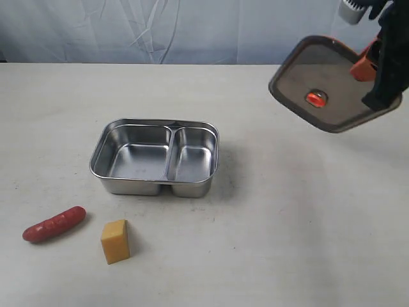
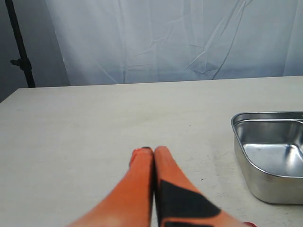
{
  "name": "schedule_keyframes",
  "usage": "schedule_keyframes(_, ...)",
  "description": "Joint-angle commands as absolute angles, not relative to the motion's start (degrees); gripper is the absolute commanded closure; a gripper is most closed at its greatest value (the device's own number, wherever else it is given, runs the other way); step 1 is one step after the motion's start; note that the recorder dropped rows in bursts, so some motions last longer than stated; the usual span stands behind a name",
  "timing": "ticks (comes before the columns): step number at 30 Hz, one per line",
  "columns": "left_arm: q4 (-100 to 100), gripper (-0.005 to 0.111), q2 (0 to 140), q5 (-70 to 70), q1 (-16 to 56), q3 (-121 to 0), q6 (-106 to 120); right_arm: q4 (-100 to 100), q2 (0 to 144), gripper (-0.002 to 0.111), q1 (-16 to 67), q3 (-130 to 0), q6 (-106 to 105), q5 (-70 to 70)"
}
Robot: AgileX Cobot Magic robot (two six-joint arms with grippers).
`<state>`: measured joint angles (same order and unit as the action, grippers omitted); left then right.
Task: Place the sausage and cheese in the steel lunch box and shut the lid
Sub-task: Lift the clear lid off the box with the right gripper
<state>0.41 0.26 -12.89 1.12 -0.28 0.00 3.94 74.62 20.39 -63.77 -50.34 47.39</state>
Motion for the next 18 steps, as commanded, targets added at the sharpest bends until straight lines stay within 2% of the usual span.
schedule_keyframes(1,0.9,0.107,0.0,-12.4,1.4,0.0,0.0,-9.7,73.6,0.109,28.8,-63.7,-39.3,51.4)
schedule_keyframes(9,1.0,0.107,0.0,-12.4,1.4,0.0,0.0,-15.1,75.8,0.109,45.1,-53.9,-28.7,51.8)
schedule_keyframes(18,1.0,0.107,0.0,-12.4,1.4,0.0,0.0,-10.3,80.6,0.109,57.7,-46.4,-23.0,45.3)
